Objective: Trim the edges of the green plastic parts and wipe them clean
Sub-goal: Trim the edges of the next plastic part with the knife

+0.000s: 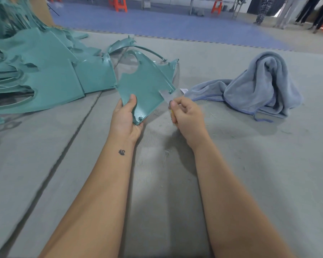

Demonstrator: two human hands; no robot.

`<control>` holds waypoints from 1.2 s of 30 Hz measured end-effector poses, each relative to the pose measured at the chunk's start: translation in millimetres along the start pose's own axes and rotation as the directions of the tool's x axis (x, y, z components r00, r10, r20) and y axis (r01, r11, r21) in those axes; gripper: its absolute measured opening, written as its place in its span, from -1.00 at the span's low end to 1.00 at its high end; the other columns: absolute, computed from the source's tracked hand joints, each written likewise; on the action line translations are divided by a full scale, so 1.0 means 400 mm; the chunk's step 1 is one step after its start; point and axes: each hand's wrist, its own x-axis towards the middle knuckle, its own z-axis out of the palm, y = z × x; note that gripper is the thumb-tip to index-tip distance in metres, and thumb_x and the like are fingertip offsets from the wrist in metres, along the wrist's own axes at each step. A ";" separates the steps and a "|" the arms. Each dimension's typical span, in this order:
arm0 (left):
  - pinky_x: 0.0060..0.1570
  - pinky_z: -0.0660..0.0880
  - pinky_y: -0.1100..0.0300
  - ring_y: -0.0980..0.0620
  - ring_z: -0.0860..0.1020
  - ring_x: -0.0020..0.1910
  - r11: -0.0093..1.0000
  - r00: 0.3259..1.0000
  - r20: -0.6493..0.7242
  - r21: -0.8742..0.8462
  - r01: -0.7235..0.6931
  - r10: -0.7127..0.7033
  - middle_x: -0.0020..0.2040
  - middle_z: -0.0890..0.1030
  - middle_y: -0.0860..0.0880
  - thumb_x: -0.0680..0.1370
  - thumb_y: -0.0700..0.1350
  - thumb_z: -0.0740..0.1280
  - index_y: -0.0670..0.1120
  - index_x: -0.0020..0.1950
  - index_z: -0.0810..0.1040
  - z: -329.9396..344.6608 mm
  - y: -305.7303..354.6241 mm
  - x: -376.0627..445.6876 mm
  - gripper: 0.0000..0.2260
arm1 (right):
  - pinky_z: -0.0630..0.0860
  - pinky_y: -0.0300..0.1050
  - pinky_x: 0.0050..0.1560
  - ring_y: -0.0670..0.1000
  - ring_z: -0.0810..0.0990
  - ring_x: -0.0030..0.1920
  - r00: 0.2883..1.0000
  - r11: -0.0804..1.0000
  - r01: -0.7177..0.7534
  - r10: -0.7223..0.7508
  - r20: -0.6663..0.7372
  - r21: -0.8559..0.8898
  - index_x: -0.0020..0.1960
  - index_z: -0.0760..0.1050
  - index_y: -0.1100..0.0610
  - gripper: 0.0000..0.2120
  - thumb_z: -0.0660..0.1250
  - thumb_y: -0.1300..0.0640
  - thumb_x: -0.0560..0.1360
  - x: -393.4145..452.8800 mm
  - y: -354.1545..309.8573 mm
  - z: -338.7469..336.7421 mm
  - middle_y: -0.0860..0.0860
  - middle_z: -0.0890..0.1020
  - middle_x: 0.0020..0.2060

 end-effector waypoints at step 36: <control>-0.15 0.64 0.12 0.00 0.69 -0.17 0.983 0.998 0.059 -0.184 0.019 -0.008 -0.15 0.71 -0.05 0.66 -0.29 0.09 -0.11 0.09 0.51 -0.003 0.001 -0.003 -0.78 | 0.25 -0.32 -0.44 -0.13 0.27 -0.50 0.995 1.000 0.001 0.000 0.104 -0.013 -0.23 0.43 0.08 -0.74 0.20 0.27 0.62 -0.009 -0.014 0.012 0.02 0.36 -0.50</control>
